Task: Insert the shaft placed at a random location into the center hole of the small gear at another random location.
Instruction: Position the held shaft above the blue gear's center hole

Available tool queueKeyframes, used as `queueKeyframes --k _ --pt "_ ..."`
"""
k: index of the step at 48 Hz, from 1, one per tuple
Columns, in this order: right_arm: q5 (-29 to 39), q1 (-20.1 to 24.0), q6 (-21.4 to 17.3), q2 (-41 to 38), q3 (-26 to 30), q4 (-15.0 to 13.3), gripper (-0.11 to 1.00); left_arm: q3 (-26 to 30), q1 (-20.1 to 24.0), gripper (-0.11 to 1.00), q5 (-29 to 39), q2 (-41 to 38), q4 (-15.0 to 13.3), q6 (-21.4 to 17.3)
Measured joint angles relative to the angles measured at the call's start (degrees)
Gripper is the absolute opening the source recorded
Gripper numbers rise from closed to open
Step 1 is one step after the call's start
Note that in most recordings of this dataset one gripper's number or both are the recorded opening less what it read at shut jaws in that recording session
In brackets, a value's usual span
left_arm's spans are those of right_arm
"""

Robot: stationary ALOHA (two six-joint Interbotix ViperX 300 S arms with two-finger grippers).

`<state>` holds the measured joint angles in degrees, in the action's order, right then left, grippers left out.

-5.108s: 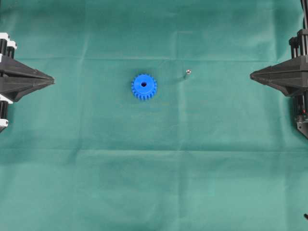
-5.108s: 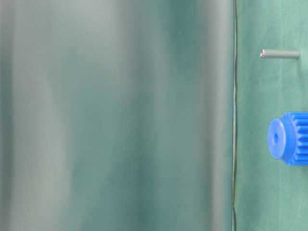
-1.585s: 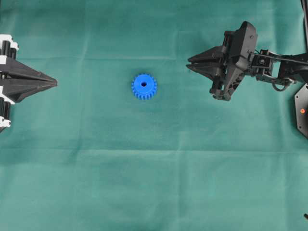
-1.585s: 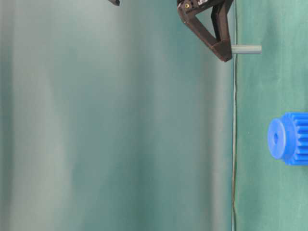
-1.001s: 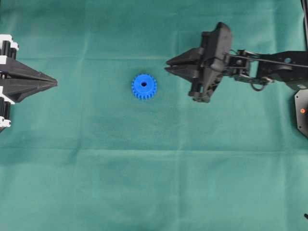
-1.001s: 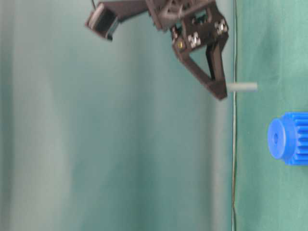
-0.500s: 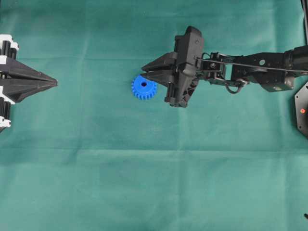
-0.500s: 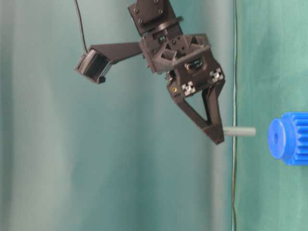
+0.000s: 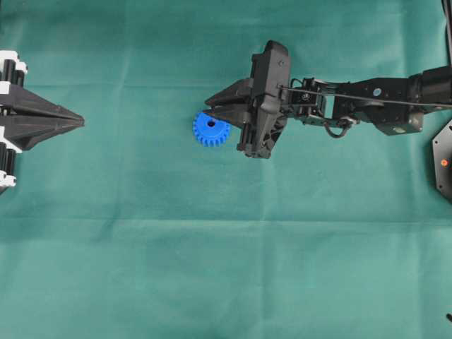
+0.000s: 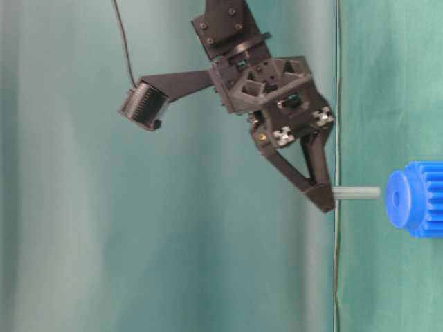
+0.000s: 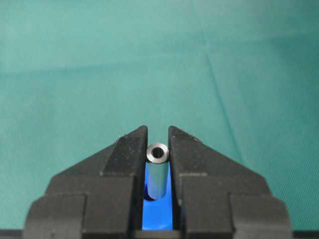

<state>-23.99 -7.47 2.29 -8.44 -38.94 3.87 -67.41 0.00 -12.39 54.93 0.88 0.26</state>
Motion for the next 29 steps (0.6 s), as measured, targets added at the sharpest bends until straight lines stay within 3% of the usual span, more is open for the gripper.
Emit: queueKeyframes --k 29 --pt "-2.1 0.0 0.0 -2.2 0.1 0.3 0.13 0.0 0.0 0.0 0.0 0.0 0.0 0.0"
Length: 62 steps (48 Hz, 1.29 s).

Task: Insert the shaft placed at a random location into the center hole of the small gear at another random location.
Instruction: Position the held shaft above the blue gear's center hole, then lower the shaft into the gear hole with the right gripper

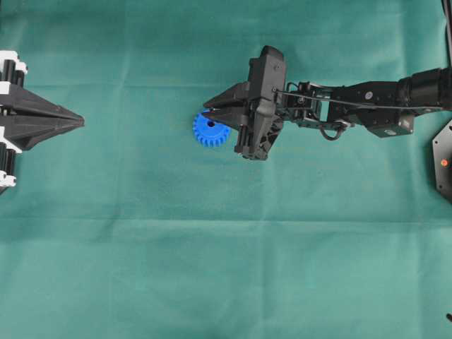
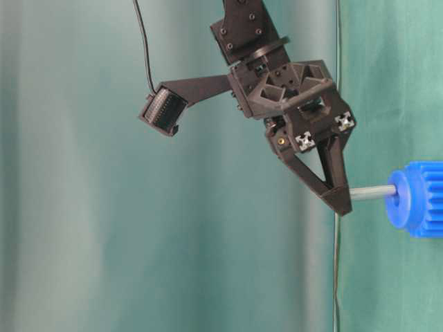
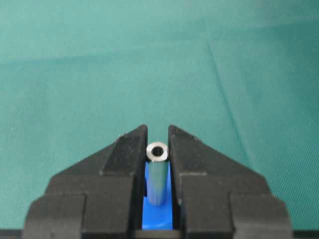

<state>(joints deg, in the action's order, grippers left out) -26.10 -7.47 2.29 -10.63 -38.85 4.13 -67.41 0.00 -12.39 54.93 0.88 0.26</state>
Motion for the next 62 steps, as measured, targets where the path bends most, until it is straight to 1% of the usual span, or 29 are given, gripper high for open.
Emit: queueKeyframes --k 22,40,62 --pt "0.3 0.1 0.0 3.0 0.0 0.0 0.13 0.0 0.0 0.0 0.0 0.0 0.0 0.0" --pt "0.4 0.3 0.0 3.0 0.0 -0.1 0.13 0.0 0.0 0.0 0.0 0.0 0.0 0.0" --pt "0.1 0.4 0.0 0.4 0.6 0.1 0.13 0.0 0.0 0.0 0.0 0.0 0.0 0.0"
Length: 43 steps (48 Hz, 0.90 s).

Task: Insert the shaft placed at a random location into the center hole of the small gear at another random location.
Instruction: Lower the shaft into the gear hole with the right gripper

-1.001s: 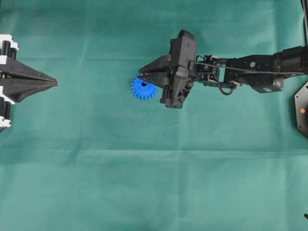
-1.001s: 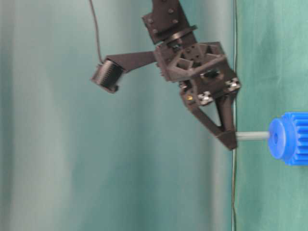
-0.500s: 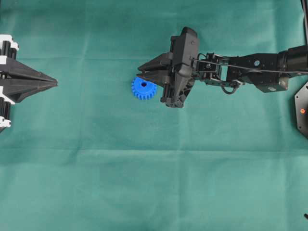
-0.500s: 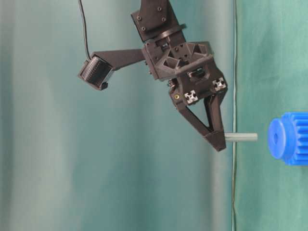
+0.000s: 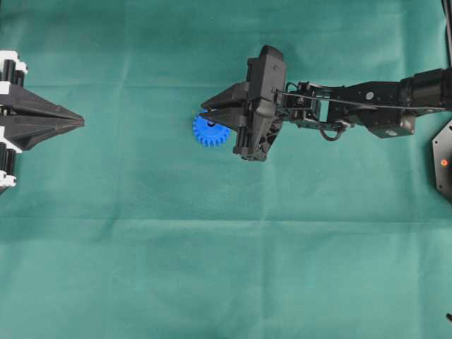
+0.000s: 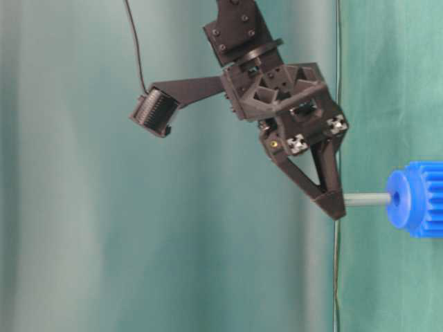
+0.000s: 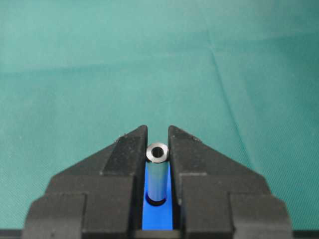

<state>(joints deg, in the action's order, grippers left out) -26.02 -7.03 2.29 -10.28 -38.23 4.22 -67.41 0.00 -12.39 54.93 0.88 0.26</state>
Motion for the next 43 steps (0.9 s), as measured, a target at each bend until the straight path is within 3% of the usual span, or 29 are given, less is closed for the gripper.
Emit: queueKeyframes --k 43 --pt "-2.2 0.2 -0.1 -5.0 0.1 1.0 0.13 0.0 1.2 0.0 0.2 0.0 0.0 0.0"
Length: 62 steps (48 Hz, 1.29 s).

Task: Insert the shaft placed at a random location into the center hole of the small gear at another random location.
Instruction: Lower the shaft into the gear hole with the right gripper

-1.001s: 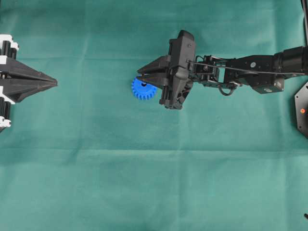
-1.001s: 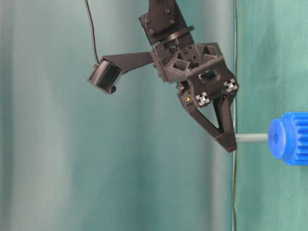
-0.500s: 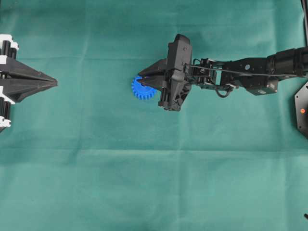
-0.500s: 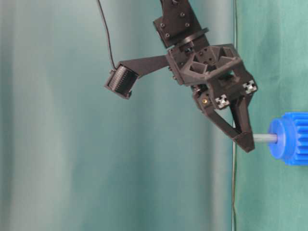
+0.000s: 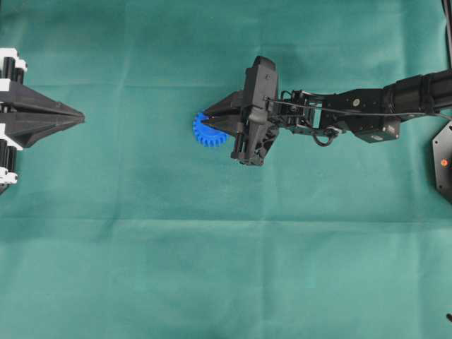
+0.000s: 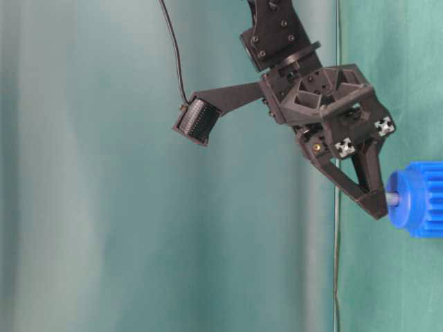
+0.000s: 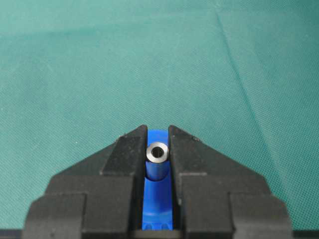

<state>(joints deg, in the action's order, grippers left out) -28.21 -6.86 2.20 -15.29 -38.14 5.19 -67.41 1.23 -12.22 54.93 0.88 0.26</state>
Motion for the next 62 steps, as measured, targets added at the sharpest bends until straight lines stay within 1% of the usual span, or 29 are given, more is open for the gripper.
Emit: queueKeyframes --k 14,38,40,50,51,53,56,58,62 --pt "-0.1 0.2 0.0 -1.3 0.4 0.0 0.13 0.0 0.3 0.0 0.4 0.0 0.0 0.0" --pt "-0.2 0.2 0.0 -1.3 0.4 0.0 0.14 0.0 0.3 0.0 0.4 0.0 0.0 0.0" --pt "-0.2 0.2 0.0 -1.3 0.4 0.0 0.18 0.0 0.3 0.0 0.4 0.0 0.0 0.0" --pt "-0.2 0.4 -0.6 -1.4 0.4 0.0 0.8 0.0 0.3 0.0 0.4 -0.1 0.0 0.0" --pt "-0.2 0.5 -0.6 -1.3 0.4 0.0 0.84 0.0 0.3 0.0 0.4 0.0 0.0 0.0" --pt "-0.2 0.5 -0.6 -1.3 0.5 0.0 0.84 0.0 0.3 0.0 0.4 -0.1 0.0 0.0" --pt "-0.2 0.4 -0.6 -1.2 0.4 0.0 0.75 0.0 0.3 0.0 0.4 0.0 0.0 0.0" --pt "-0.2 0.4 -0.6 -0.9 0.4 0.0 0.73 0.0 0.3 0.0 0.5 0.0 0.0 0.0" --pt "-0.2 0.3 -0.7 0.4 0.4 0.0 0.73 0.0 0.3 0.0 0.5 0.0 0.0 0.0"
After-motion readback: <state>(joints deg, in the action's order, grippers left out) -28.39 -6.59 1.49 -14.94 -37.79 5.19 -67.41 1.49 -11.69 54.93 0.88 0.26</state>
